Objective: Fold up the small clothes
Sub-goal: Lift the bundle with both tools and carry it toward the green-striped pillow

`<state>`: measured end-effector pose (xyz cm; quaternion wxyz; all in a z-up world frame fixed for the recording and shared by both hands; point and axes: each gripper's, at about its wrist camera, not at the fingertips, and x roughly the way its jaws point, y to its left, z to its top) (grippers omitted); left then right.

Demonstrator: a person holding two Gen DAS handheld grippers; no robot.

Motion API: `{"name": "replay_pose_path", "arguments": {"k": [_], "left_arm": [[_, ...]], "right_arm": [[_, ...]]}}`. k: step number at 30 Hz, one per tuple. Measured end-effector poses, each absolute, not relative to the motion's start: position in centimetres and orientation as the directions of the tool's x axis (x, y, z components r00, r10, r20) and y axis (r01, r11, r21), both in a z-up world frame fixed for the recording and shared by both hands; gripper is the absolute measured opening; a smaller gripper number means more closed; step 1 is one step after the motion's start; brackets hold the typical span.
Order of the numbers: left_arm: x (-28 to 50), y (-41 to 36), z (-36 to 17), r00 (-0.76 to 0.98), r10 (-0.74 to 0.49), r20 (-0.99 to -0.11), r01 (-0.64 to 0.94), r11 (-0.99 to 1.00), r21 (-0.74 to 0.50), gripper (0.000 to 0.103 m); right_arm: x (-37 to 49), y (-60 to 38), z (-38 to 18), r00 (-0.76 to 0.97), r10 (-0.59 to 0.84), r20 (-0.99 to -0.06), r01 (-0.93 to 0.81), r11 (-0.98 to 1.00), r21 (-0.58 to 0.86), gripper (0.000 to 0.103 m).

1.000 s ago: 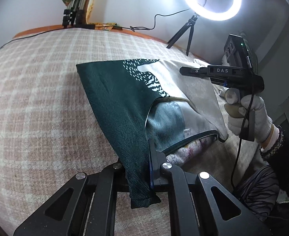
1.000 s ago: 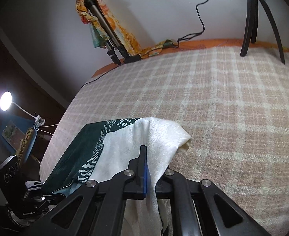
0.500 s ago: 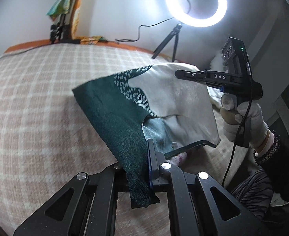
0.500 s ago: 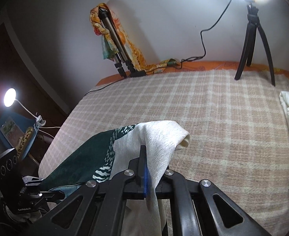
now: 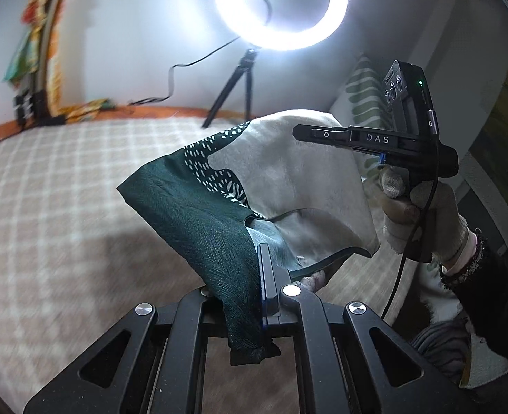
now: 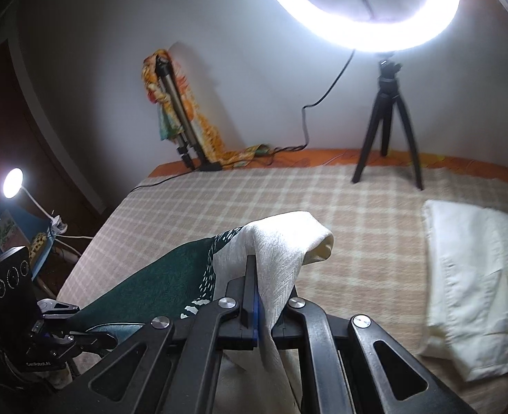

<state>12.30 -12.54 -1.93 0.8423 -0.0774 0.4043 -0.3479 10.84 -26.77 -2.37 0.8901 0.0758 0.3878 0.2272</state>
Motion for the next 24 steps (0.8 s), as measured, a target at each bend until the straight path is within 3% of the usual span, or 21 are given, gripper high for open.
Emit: {"name": "replay_pose_path", "arguments": {"k": [12,24], "left_arm": [[18.0,-23.0,1.3,0.426,-0.726,-0.540,0.642,0.663,-0.385,0.006],[21.5,-34.4,-0.2,0.377,-0.767,-0.520,0.728,0.592,-0.346,0.006]], "right_arm": [[13.0,-38.2,1.2,0.689,0.321,-0.650,-0.235,0.947,0.219,0.000],[16.3,-48.7,1.8,0.738,0.197,-0.646,-0.133,0.980,0.146,0.000]]}}
